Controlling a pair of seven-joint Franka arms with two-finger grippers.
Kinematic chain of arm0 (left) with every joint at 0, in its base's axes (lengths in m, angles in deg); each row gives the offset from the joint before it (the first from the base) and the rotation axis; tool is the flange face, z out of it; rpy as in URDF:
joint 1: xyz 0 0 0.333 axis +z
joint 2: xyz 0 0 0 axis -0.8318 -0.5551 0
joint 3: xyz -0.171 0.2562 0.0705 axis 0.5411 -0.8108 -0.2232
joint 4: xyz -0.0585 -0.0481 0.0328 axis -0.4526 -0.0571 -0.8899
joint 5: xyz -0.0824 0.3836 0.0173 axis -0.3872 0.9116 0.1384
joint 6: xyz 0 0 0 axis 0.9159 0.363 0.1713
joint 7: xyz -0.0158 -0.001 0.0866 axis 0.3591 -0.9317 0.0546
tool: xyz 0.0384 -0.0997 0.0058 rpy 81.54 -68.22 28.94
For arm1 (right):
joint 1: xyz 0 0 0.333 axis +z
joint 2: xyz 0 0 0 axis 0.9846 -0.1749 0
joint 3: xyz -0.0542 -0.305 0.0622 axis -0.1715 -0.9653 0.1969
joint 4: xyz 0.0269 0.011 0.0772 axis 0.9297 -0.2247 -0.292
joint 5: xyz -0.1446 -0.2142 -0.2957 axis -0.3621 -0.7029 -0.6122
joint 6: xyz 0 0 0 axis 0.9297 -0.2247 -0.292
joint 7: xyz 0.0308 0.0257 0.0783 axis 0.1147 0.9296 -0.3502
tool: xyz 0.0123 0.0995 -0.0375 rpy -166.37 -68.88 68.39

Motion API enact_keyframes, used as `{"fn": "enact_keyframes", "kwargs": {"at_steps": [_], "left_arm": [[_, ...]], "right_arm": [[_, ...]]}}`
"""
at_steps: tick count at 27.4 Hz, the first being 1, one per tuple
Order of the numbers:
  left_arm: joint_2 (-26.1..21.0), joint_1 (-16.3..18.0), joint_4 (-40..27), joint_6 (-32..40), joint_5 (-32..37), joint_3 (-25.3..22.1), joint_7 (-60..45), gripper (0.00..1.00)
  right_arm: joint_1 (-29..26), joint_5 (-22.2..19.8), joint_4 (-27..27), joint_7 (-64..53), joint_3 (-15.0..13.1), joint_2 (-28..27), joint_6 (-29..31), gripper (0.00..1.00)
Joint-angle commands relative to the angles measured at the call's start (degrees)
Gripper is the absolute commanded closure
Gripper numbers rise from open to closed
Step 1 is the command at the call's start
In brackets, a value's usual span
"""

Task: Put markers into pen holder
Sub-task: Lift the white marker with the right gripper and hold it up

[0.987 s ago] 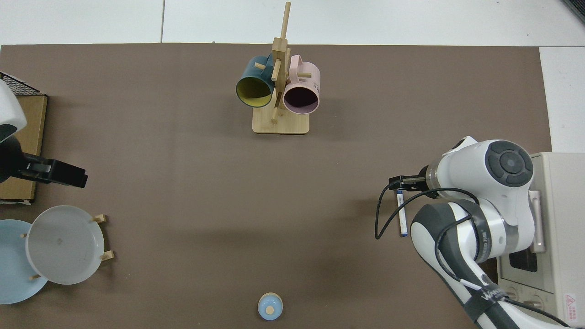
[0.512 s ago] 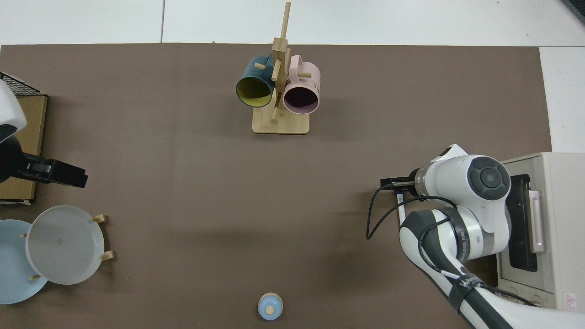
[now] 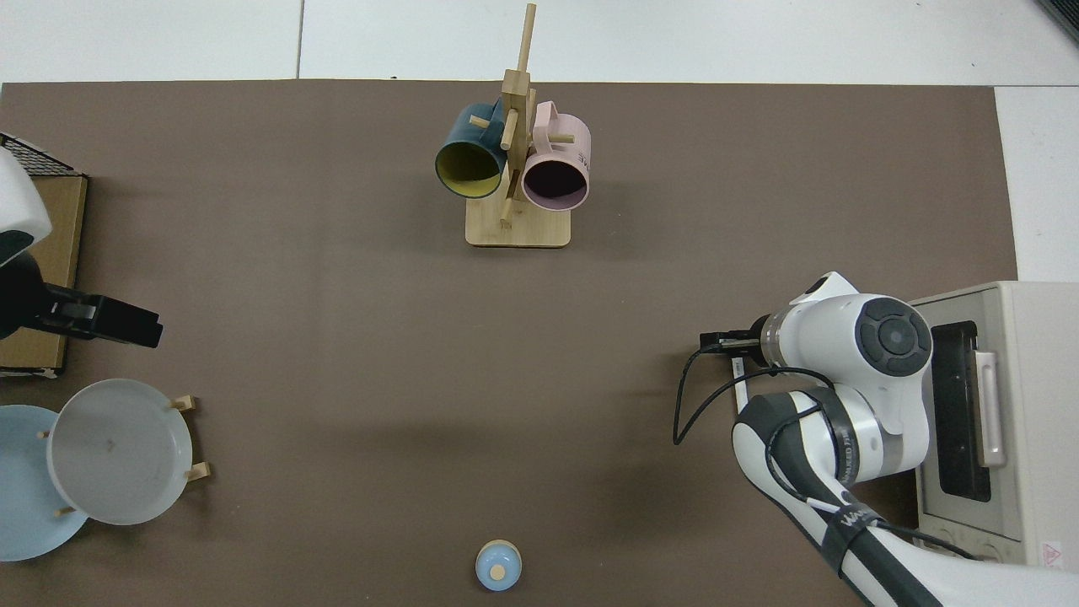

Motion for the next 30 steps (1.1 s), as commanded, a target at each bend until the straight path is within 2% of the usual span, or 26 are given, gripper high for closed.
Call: {"fn": "enact_keyframes", "kwargs": {"at_steps": [1,7,9,14,19,23,30], "left_arm": [[1.9,1.0,-2.2,-0.9,-0.9,0.4,0.3,0.0],[1.9,1.0,-2.3,-0.9,-0.9,0.4,0.3,0.0],[1.9,1.0,-2.3,-0.9,-0.9,0.4,0.3,0.0],[2.1,1.0,-2.6,-0.9,-0.9,0.4,0.2,0.0],[2.3,0.9,-3.0,-0.9,-0.9,0.4,0.3,0.0],[2.3,0.9,-3.0,-0.9,-0.9,0.4,0.3,0.0],[2.3,0.9,-3.0,-0.9,-0.8,0.5,0.1,0.0]], "right_arm": [[-0.4,-0.3,-1.4,-0.8,0.3,-0.5,2.8,0.07],[-0.5,-0.3,-2.0,-1.5,0.3,-0.8,3.3,0.11],[-0.6,-0.3,-2.0,-1.6,0.3,-0.8,3.2,0.18],[-0.7,-0.3,-2.0,-1.7,0.3,-0.8,3.0,0.42],[-0.8,-0.3,-1.9,-1.7,0.3,-0.8,2.9,0.59],[-0.7,-0.3,-1.9,-1.8,0.3,-0.8,2.8,0.71],[-0.6,-0.3,-1.9,-2.5,0.3,-0.8,2.7,0.85]]}}
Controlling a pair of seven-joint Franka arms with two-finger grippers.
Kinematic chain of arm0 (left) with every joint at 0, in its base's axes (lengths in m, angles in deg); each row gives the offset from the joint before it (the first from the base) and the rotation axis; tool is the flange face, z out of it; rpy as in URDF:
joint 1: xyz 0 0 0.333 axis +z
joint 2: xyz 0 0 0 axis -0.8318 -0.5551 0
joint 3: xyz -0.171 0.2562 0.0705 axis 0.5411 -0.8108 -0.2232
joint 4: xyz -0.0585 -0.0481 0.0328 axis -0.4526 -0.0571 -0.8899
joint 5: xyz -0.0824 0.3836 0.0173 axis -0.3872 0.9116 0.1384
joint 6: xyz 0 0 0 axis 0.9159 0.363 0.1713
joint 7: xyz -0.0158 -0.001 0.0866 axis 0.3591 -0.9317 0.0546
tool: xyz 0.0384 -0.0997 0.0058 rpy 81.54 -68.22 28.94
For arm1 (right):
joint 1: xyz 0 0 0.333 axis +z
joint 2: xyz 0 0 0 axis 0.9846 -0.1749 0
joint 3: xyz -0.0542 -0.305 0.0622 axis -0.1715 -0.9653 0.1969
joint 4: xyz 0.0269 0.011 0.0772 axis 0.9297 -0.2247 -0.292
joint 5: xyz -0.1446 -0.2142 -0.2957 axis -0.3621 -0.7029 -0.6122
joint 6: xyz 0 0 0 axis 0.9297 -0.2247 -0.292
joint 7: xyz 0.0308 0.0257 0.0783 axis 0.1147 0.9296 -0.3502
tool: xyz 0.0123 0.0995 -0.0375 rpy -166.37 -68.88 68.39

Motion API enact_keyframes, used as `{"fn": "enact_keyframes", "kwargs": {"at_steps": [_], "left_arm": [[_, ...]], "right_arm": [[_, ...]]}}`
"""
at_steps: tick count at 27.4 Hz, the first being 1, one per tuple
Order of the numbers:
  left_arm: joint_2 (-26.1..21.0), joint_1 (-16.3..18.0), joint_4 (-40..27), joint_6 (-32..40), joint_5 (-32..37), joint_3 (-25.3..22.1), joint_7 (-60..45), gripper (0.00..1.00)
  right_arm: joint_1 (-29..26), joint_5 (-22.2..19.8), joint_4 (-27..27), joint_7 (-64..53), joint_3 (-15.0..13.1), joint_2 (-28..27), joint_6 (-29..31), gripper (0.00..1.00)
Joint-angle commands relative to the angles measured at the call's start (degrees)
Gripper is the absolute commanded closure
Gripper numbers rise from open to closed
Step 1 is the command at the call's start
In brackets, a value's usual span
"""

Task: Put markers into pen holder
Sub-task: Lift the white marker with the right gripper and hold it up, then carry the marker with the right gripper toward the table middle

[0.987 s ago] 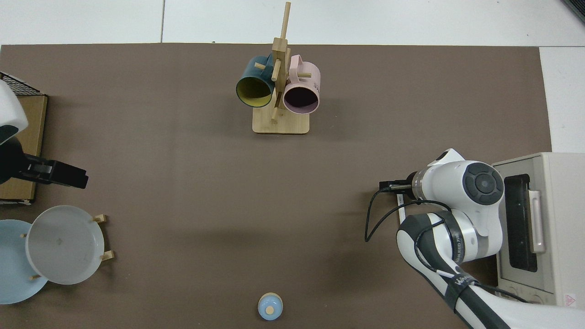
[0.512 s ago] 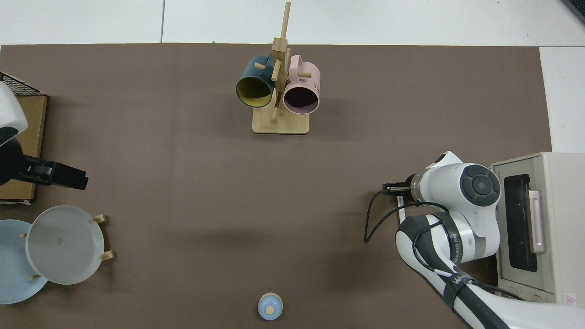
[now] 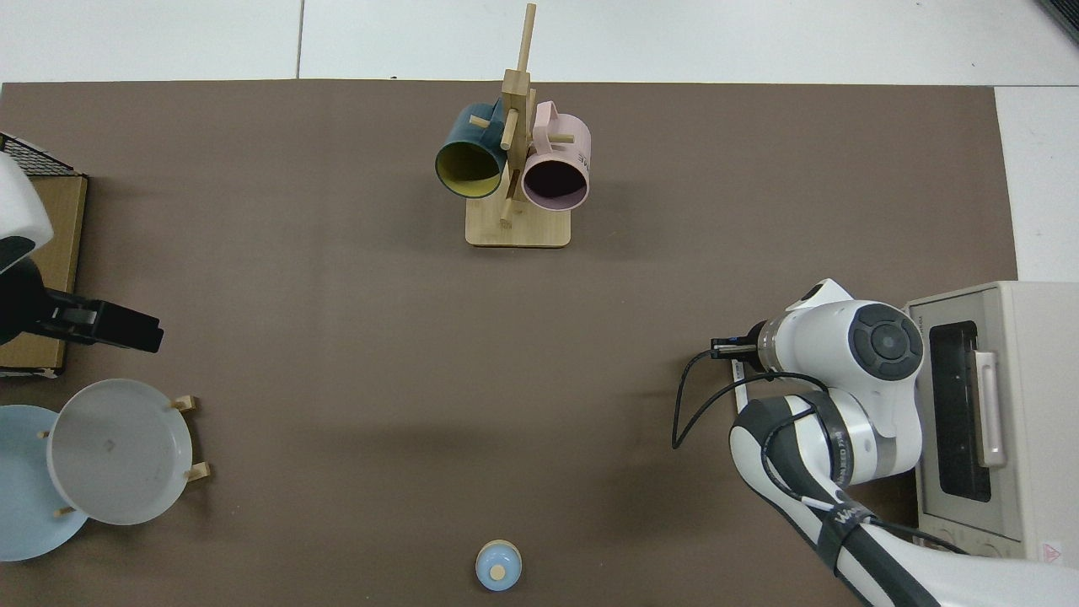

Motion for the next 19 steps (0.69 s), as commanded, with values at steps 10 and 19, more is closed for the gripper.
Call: {"fn": "enact_keyframes", "kwargs": {"at_steps": [10,19], "left_arm": [[1.8,0.9,-2.2,-0.7,-0.8,0.5,-0.3,0.0],[1.8,0.7,-2.1,-0.4,-0.8,0.9,-0.6,0.0]], "right_arm": [[-0.5,-0.3,-0.6,-2.7,0.3,0.3,1.3,1.0],[-0.2,-0.1,1.8,-2.1,0.4,4.6,-7.2,1.0]]}}
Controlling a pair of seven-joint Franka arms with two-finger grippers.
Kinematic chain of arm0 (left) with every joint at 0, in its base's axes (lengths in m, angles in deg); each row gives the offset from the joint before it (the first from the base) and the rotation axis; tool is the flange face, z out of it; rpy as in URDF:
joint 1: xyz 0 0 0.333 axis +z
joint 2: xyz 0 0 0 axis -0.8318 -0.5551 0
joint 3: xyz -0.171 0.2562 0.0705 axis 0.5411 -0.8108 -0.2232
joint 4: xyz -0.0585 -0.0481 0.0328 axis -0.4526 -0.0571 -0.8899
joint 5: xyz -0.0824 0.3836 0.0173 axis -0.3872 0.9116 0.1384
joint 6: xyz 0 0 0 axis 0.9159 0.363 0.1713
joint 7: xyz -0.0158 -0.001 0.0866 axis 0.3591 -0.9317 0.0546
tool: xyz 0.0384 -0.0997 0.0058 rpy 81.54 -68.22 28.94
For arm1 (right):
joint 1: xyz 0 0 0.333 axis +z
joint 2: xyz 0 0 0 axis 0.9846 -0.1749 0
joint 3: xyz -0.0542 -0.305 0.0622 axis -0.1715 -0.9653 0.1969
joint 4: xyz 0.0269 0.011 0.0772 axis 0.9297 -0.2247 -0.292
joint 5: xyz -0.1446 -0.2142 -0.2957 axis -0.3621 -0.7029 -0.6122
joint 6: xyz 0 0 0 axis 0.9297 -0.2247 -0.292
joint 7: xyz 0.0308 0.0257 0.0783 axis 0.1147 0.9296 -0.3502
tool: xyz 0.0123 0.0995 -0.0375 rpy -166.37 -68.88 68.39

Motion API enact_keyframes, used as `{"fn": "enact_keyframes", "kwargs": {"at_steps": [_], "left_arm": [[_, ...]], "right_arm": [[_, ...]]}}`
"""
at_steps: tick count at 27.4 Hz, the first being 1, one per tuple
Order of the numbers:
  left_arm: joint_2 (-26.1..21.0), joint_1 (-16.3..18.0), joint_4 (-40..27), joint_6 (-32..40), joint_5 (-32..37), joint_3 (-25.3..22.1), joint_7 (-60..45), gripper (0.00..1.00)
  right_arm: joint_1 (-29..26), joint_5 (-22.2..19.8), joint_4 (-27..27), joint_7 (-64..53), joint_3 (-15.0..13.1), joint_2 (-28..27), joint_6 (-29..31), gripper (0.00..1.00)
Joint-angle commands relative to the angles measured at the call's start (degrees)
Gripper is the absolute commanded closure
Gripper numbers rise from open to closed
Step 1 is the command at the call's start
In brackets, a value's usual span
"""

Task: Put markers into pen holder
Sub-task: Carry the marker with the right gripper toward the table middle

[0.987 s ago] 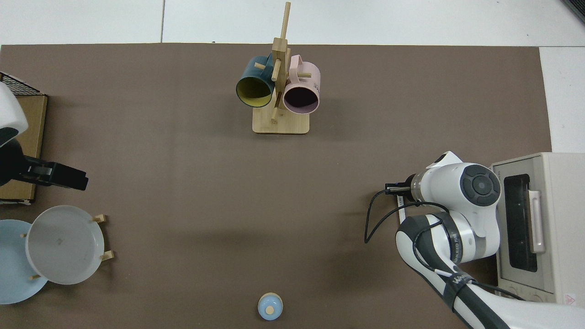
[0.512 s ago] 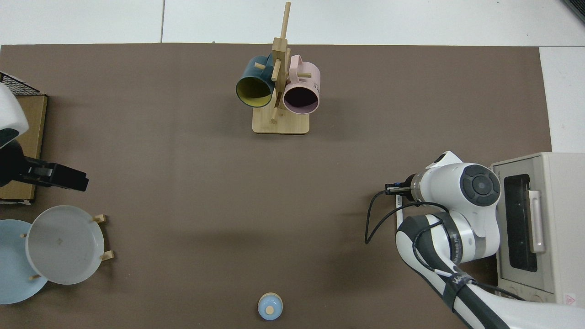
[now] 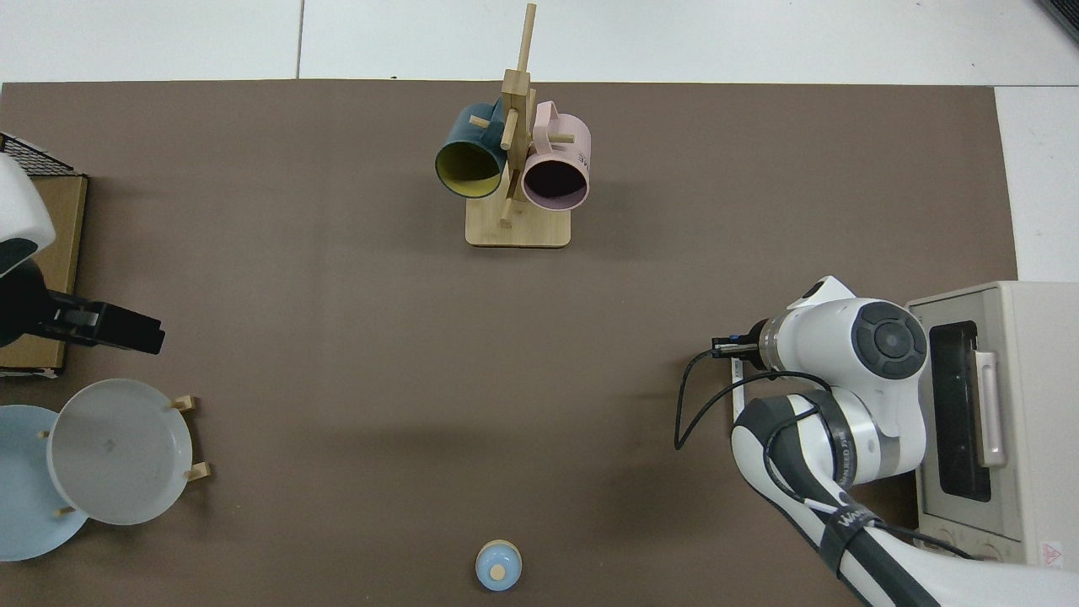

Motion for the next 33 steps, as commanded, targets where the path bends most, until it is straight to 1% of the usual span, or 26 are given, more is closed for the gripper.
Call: {"fn": "enact_keyframes", "kwargs": {"at_steps": [1,4,7,12,16,19,22,26,28,30,32,33], "left_arm": [[1.6,0.7,-1.8,-0.3,-0.8,0.8,-0.6,0.0],[1.6,0.7,-1.8,-0.1,-0.8,1.3,-0.6,0.0],[1.6,0.5,-1.7,-0.4,-0.8,1.4,-0.6,0.0],[1.6,0.2,-1.7,-0.7,-0.8,1.4,-0.6,0.0],[1.6,0.2,-1.7,-0.5,-0.8,1.4,-0.6,0.0],[1.6,0.2,-1.7,-0.3,-0.8,1.5,-0.6,0.0],[1.6,0.2,-1.8,-0.2,-0.9,1.5,-0.5,0.0],[1.6,0.3,-1.8,-0.2,-0.9,1.5,-0.3,0.0],[1.6,0.3,-1.8,-0.3,-0.9,1.5,-0.2,0.0],[1.6,0.3,-1.8,-0.4,-0.9,1.5,0.1,0.0],[1.6,0.3,-1.8,-0.8,-0.9,1.5,0.4,0.0],[1.6,0.4,-1.8,-0.9,-0.9,1.5,0.4,0.0]], "right_arm": [[-0.2,0.0,1.8,-1.2,0.4,4.8,-7.7,1.0],[-0.1,0.8,4.2,-1.2,0.4,7.1,-13.2,1.0],[0.9,0.9,7.8,-0.5,0.4,8.8,-20.2,1.0],[1.0,1.1,12.7,1.8,0.4,12.4,-28.8,1.0],[1.0,1.2,18.7,3.1,0.4,13.6,-37.2,1.0],[1.0,1.4,22.2,4.4,0.4,14.8,-42.3,1.0],[0.9,2.6,23.3,4.8,0.4,16.8,-44.8,1.0],[1.0,2.9,23.4,5.8,0.4,19.1,-46.6,1.0],[1.0,3.3,23.5,9.8,0.6,19.2,-46.6,1.0],[1.6,4.8,24.1,15.9,0.7,19.1,-46.1,1.0],[3.2,6.2,24.4,22.0,0.8,18.9,-45.4,1.0],[4.1,6.3,24.6,24.8,0.9,18.8,-45.3,1.0]]}}
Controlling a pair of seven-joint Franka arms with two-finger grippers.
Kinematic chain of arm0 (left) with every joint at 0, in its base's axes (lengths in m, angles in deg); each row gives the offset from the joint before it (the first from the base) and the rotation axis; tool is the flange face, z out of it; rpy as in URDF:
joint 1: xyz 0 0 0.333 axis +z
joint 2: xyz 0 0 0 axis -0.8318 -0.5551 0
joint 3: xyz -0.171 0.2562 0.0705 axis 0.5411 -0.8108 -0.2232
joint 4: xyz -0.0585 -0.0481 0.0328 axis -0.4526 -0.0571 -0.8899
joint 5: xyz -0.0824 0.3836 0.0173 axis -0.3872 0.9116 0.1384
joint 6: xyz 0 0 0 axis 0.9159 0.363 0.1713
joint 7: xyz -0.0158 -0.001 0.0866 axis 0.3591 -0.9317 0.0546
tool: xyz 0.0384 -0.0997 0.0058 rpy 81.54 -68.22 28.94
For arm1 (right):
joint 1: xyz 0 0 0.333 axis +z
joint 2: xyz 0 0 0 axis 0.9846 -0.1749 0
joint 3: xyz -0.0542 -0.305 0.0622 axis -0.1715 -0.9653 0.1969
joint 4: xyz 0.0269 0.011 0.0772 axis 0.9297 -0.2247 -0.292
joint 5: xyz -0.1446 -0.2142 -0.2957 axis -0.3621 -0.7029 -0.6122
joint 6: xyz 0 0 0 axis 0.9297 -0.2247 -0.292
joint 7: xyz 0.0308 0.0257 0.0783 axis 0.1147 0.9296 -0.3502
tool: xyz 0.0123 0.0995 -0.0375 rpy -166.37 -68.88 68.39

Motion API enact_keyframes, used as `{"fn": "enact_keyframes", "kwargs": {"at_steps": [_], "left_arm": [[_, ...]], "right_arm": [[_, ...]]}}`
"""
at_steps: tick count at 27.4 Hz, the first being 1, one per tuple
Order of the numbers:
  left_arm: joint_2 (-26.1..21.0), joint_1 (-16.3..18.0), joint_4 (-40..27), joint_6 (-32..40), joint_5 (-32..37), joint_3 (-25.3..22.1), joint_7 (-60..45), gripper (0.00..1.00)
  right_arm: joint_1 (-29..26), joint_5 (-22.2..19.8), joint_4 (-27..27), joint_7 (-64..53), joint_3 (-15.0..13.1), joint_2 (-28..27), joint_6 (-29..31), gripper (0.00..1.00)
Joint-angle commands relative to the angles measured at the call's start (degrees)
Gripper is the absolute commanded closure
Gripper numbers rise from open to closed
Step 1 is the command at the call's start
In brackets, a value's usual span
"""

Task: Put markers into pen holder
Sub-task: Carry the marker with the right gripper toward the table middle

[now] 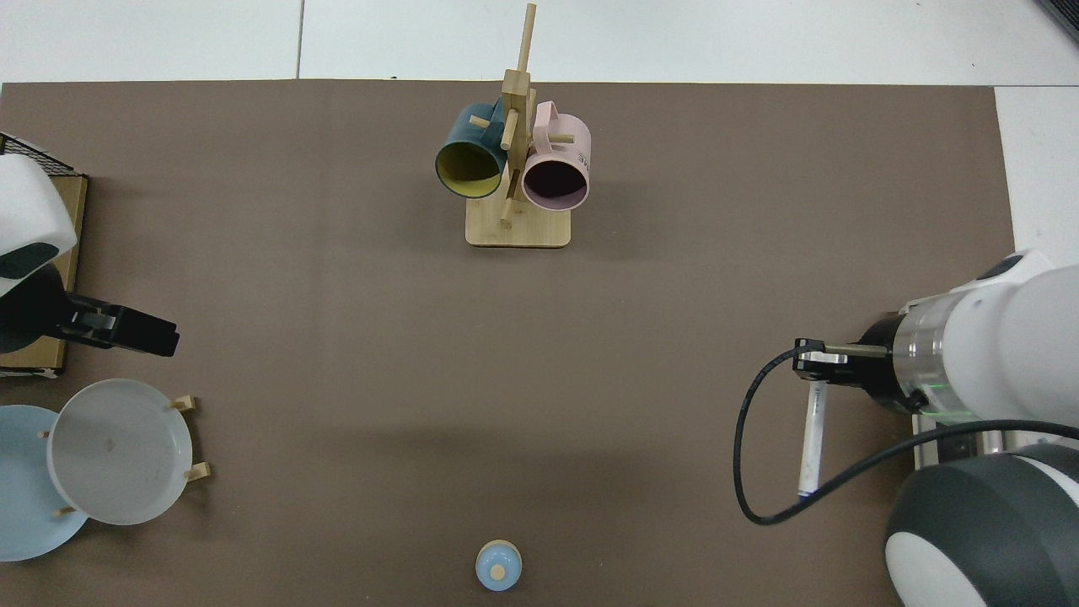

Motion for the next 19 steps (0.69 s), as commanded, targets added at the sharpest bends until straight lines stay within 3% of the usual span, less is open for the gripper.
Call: {"fn": "enact_keyframes", "kwargs": {"at_steps": [1,7,11,19], "left_arm": [[1.4,0.4,-1.6,-1.2,-0.6,0.2,0.5,0.0],[1.3,0.5,-1.7,-4.2,-0.6,0.1,4.9,0.04],[1.3,0.7,-1.6,-4.3,-0.6,-0.2,13.3,0.15],[1.3,2.1,-1.7,-3.9,-0.6,-1.1,33.5,0.24]], "right_arm": [[3.5,2.2,1.1,14.6,0.4,-0.4,0.4,1.0],[8.9,2.7,3.4,34.9,0.5,-1.9,0.9,1.0],[12.3,3.3,3.9,44.5,0.5,-2.8,2.7,1.0],[16.5,3.7,6.3,62.6,0.5,-7.5,5.9,1.0]]}}
